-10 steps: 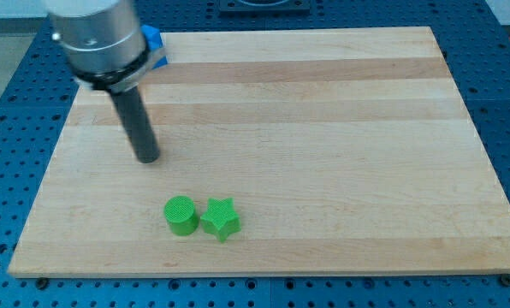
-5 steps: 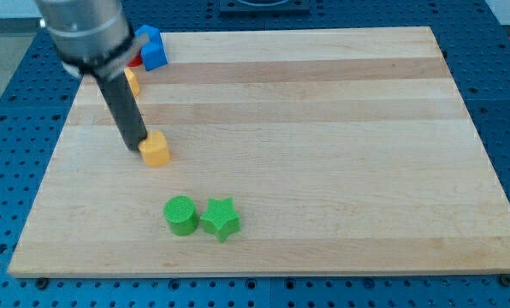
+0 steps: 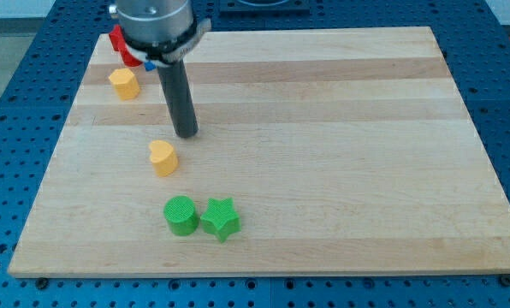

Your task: Move the yellow heart to the left of the green circle

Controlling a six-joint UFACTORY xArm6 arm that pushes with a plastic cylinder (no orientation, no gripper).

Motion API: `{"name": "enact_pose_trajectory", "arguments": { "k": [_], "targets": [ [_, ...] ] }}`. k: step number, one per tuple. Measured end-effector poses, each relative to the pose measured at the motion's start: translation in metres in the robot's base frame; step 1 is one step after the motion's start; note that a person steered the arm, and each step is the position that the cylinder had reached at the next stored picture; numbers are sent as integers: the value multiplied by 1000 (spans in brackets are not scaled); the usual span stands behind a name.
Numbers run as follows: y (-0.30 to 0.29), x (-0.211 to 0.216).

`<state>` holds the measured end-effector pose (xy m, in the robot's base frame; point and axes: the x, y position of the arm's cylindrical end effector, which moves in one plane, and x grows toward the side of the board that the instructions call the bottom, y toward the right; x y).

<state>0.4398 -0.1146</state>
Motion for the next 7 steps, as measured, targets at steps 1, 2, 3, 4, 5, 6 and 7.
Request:
{"name": "enact_pose_trajectory", "arguments": {
  "k": [1,2,3,4,5,6,7],
  "targets": [
    [-27,53],
    [-35,71],
    [-42,29],
    [-77,32],
    [-80,82],
    [-62,97],
    [-63,97]
  ]
}}
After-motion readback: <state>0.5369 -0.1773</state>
